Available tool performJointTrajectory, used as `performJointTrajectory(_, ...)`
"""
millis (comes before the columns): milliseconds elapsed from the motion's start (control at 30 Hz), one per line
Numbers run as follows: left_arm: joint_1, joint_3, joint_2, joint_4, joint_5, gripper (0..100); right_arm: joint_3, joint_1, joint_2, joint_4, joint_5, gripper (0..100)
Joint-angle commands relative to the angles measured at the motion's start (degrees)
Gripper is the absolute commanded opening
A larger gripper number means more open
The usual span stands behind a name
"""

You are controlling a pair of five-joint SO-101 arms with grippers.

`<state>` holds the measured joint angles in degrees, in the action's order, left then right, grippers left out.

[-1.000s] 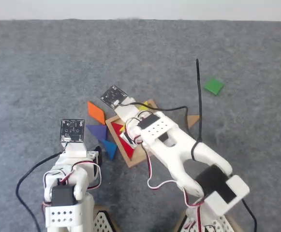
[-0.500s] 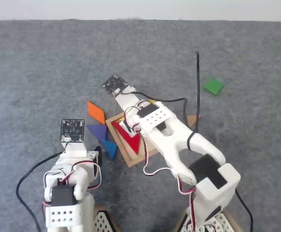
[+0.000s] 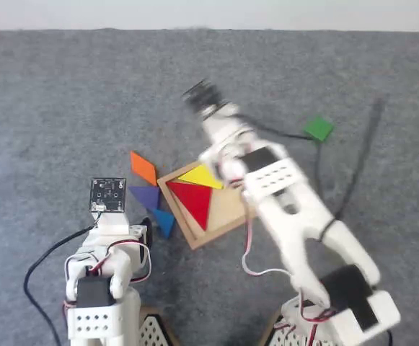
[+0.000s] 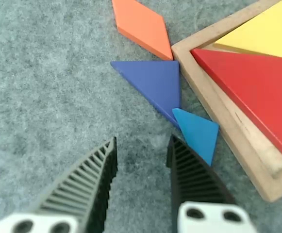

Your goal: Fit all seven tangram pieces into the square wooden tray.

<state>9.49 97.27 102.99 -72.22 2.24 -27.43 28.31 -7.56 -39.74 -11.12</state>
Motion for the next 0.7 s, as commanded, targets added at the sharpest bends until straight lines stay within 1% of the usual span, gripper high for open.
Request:
performJointTrajectory(0,-0.2,-0.8,1.3,-0.2,-0.1,16,1.0,-6.4,-2.2,3.0,-0.4,0.6)
performJointTrajectory(100,-0.2,-0.8,1.3,-0.2,-0.1,16,3.0,-7.0,3.4,4.9,-0.6,0.6)
performJointTrajectory(367,-0.2,-0.8,1.3,-0.2,-0.1,16,14.4,-7.3,18.6,4.8,-0.7,0.6)
performJointTrajectory(533,-0.2,-0.8,1.3,-0.2,-0.1,16,16.0,-6.8,21.8,4.8,-0.7,0.6)
performJointTrajectory(667,-0.2,-0.8,1.3,-0.2,-0.1,16,15.6,-4.8,22.0,3.9,-0.7,0.6)
